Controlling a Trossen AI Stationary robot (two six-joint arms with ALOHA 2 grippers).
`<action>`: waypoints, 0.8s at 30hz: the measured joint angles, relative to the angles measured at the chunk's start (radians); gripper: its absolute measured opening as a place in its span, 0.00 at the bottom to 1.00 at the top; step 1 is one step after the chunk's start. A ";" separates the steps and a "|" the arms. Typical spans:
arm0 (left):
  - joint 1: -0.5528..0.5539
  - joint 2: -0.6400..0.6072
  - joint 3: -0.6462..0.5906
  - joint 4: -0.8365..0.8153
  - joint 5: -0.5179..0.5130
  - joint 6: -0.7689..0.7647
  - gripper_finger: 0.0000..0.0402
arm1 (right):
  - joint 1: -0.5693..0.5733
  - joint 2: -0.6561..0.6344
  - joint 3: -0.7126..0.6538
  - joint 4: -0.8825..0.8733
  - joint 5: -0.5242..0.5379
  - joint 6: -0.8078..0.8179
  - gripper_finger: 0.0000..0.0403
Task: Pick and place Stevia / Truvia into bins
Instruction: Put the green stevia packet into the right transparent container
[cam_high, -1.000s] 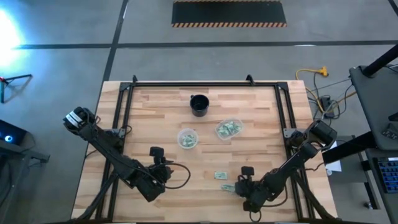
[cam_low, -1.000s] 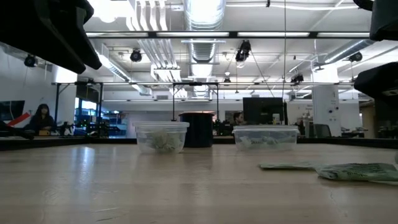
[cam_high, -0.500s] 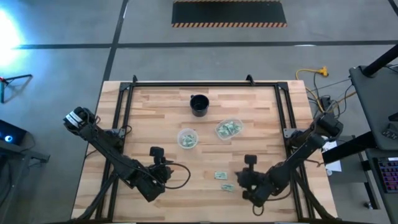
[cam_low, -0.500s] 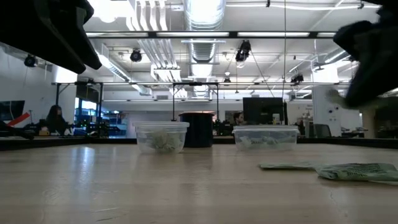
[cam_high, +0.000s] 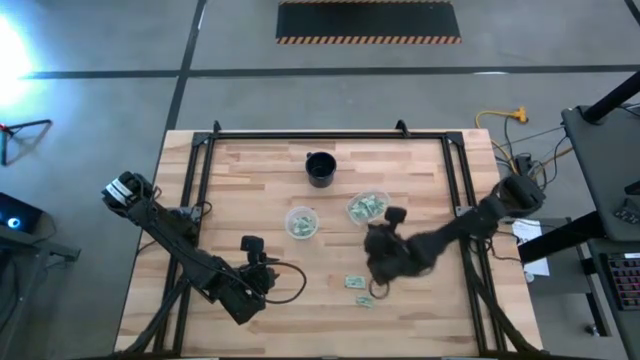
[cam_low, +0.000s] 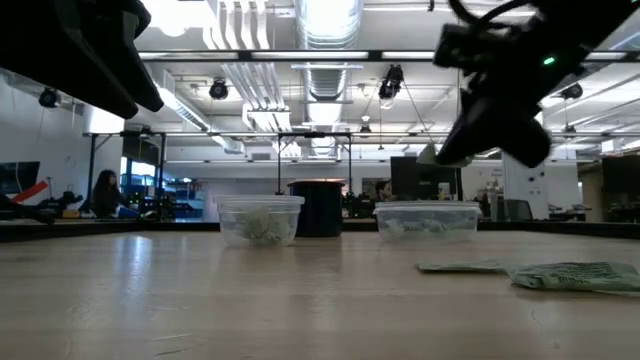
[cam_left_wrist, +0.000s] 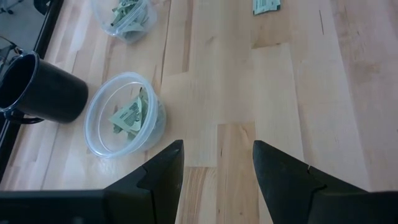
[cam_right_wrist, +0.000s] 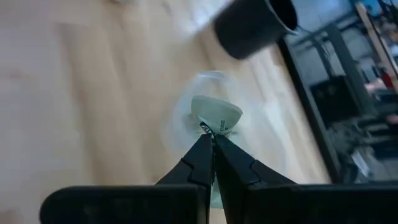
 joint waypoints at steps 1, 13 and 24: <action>0.000 0.000 0.000 0.000 0.000 0.000 0.44 | -0.027 0.000 -0.001 0.002 0.000 -0.014 0.02; 0.000 0.000 0.000 0.000 0.000 0.000 0.44 | -0.261 -0.014 -0.006 0.097 -0.154 -0.215 0.02; 0.000 0.000 0.000 0.000 0.000 0.000 0.44 | -0.359 -0.039 -0.009 0.120 -0.285 -0.260 0.03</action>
